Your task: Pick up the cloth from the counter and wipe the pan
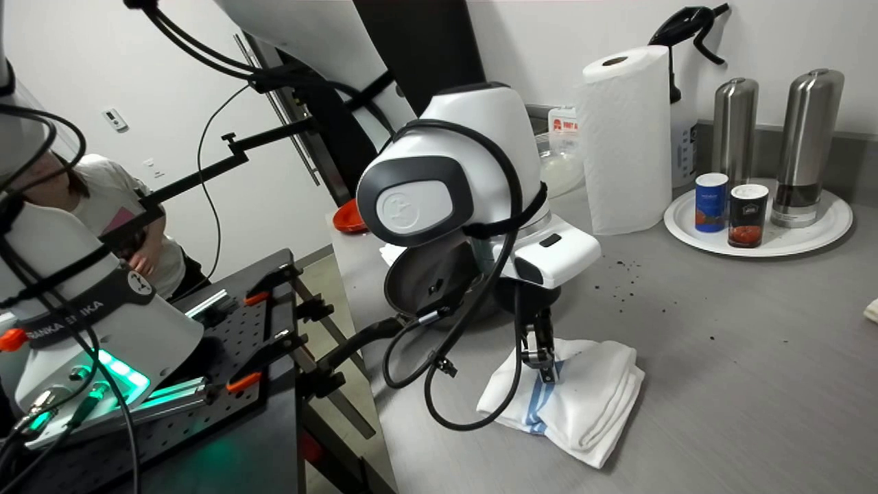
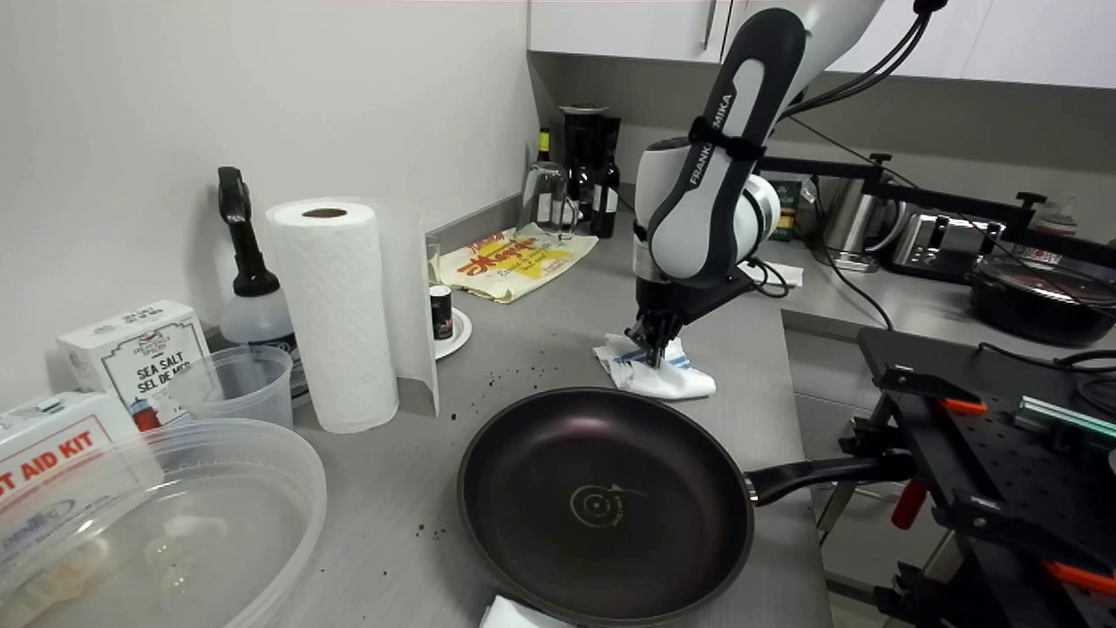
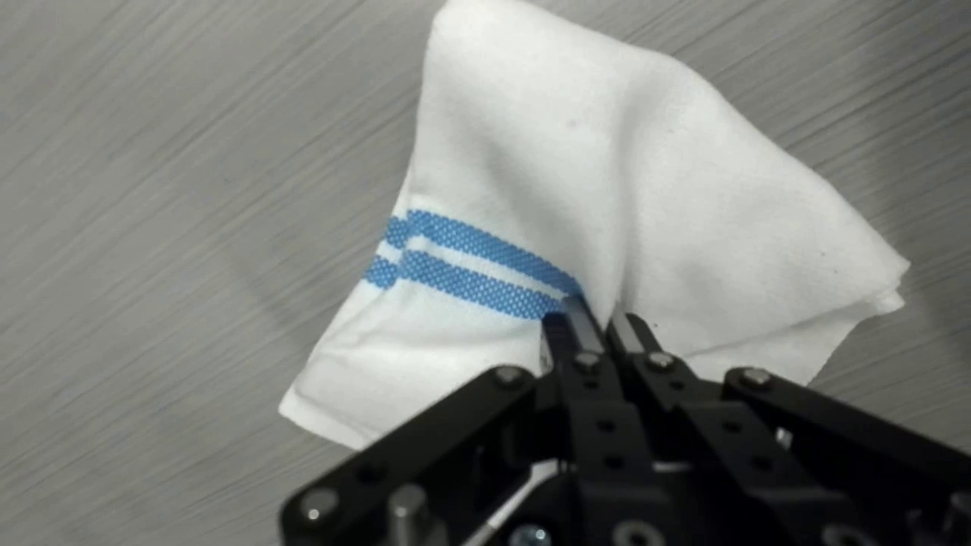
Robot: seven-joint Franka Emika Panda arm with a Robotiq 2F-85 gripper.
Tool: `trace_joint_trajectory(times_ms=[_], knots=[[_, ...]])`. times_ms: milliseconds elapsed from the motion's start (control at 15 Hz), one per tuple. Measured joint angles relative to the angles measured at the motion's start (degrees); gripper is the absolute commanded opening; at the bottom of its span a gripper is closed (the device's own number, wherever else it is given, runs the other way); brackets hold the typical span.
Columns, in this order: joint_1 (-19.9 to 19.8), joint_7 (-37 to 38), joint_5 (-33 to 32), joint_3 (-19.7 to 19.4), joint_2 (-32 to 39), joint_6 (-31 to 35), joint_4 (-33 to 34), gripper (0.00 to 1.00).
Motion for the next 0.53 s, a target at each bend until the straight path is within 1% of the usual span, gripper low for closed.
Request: trace_joint_trajectory(times_ms=[133,267,533], knots=[[-0.51,-0.01,0.45,-0.21,-0.73,0.43,-0.95,0.01],[-1.08,-0.1,0.45,-1.24,-2.62,0.43,-2.05,0.01],[-1.09,-0.21,0.35,-4.22,-8.94,0.25,-4.2,0.01]])
